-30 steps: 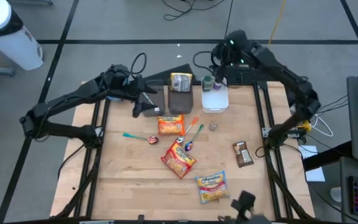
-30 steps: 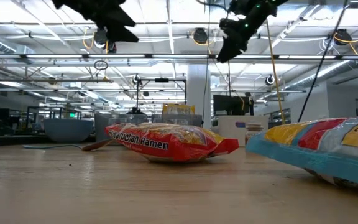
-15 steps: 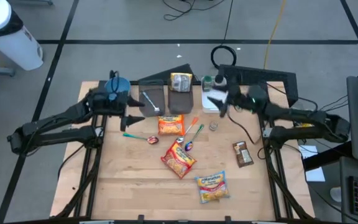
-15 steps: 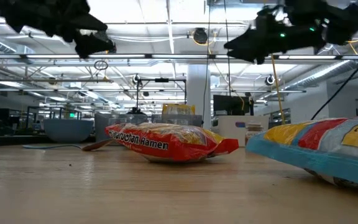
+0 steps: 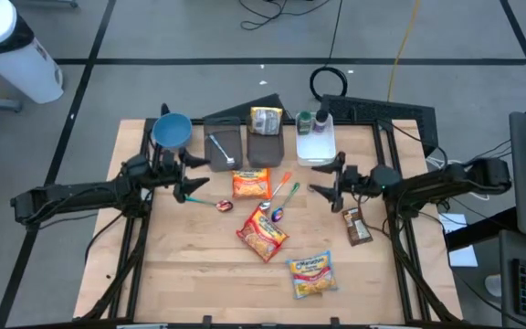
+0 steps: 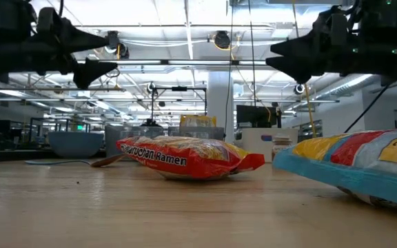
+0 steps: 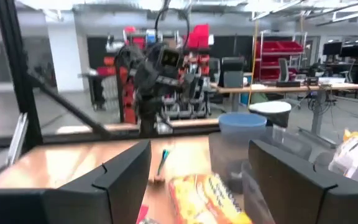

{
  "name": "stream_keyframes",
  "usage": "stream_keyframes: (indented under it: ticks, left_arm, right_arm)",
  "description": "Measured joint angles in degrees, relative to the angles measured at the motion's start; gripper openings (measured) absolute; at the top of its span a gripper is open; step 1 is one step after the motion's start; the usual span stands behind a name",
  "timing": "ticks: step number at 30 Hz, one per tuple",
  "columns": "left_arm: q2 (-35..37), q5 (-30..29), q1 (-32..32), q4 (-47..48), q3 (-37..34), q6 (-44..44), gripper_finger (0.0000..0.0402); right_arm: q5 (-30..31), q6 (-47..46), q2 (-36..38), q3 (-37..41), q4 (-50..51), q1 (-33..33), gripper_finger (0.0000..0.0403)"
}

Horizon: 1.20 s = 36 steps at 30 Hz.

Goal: Pick & Place Food Item
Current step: Put the blue spoon into the left black bin

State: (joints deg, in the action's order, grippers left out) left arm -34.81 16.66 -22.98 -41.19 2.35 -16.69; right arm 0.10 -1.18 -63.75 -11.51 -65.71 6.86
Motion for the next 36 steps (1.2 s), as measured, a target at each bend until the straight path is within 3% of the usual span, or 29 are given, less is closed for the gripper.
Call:
stream_keyframes:
  ticks: [13,21,25,31,36]
  left_arm:
    - [-0.04,-7.74,-0.27,-3.92,-0.06,1.04,0.0342]
    - [-0.04,-6.75,0.02,1.75,0.01,-0.59,0.0342]
    - [-0.04,-8.18,1.94,14.58,3.70,0.10,0.0342]
    - [-1.08,-10.09,7.64,46.56,16.24,0.70,0.0342]
    - [-5.48,-18.06,17.50,59.53,22.41,-1.72,0.0342]
  right_arm:
    - [-0.04,-3.65,-7.60,0.00,-0.05,-0.99,0.0265]
    - [0.07,-0.96,-14.79,-0.73,-0.88,-0.88,0.0265]
    - [-0.09,1.42,-17.24,-3.20,-0.83,-0.97,0.0265]
    - [0.05,5.08,-17.94,-6.06,-0.88,0.18,0.0265]
    - [0.07,2.81,-17.51,-6.12,-0.84,2.41,0.0265]
